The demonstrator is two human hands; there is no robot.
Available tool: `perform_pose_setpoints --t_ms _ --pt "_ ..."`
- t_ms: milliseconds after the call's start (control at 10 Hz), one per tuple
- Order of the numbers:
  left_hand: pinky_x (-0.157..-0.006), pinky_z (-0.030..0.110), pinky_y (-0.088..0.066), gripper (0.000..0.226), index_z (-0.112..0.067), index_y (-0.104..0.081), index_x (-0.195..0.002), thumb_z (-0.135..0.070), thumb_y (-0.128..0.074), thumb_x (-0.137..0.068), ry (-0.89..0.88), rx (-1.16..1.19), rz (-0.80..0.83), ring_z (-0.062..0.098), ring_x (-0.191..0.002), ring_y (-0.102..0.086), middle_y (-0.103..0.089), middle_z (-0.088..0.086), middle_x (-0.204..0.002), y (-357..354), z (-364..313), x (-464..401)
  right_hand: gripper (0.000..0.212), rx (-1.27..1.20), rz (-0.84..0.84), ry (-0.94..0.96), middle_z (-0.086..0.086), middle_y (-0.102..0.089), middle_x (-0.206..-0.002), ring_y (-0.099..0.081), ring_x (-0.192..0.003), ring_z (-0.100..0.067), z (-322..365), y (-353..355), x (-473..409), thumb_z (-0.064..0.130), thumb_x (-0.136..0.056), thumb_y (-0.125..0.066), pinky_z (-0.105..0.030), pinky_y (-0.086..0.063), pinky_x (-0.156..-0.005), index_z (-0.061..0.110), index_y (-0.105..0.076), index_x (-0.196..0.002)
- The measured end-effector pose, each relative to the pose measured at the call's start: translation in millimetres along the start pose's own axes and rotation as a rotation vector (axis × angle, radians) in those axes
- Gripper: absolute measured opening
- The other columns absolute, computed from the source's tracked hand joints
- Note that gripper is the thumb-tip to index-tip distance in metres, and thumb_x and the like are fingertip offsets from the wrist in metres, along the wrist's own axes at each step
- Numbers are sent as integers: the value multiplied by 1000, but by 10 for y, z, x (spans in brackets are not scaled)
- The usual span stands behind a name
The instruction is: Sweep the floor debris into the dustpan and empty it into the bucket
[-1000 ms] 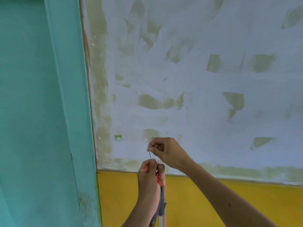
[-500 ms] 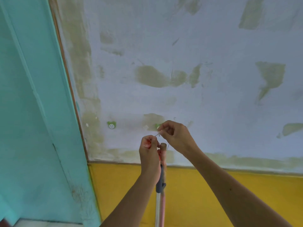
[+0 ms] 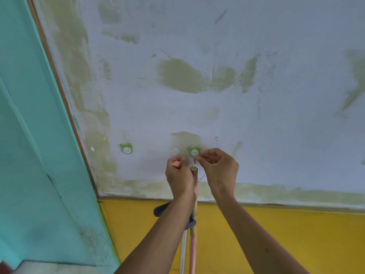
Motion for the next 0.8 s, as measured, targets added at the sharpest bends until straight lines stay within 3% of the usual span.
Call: perform_pose_setpoints --t_ms 200,300,500,600,700,800 --pt "-38 24 -37 15 -2 -52 -89 -14 -47 -96 123 -82 -76 27 -53 -41 -52 27 -78 142 267 -22 14 1 -22 -164 5 -72 -63 -66 -49 -8 -122 -52 89 14 -71 -87 -10 -46 -45 17 -73 -72" --pt "-51 36 -44 17 -5 -57 -89 -19 -51 -96 61 -196 -39 32 -57 -54 -63 35 -82 187 412 41 13 -9 -24 -232 8 -73 -64 -69 -56 -8 -235 -121 224 13 -75 -84 -19 -54 -53 20 -74 -75" --pt "-58 40 -53 14 -17 -60 -80 -22 -57 -94 34 -331 32 26 -61 -63 -66 11 -71 296 407 -19 14 -15 71 -243 3 -74 -71 -73 -63 -14 -278 -135 203 3 -81 -77 -26 -61 -63 16 -73 -79" --pt "-53 36 -55 12 -17 -62 -81 -18 -59 -93 58 -374 151 25 -62 -64 -68 10 -73 347 359 14 11 91 215 -223 0 -75 -87 -72 -81 -16 -268 -43 225 7 -88 -69 -23 -58 -70 12 -72 -97" --pt "-52 23 -56 4 -17 -61 -89 -14 -60 -91 38 -455 280 18 -70 -65 -66 6 -86 397 259 158 33 203 390 -204 -2 -68 -112 -65 -89 -11 -194 88 314 22 -94 -62 -8 -42 -54 14 -56 -125" --pt "-74 30 -58 34 -18 -53 -121 -26 -63 -89 -11 -639 395 18 -97 -61 -57 3 -109 457 65 395 46 335 485 -160 -9 -60 -127 -61 -107 -22 -24 303 431 32 -95 -59 -21 -45 -67 12 -45 -135"
Point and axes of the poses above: each hand's wrist, its own x-axis away from the middle knuckle, its own y-axis out of the back of the hand, z = x × y, the point moved 3 cm from there along -x, towards the middle knuckle
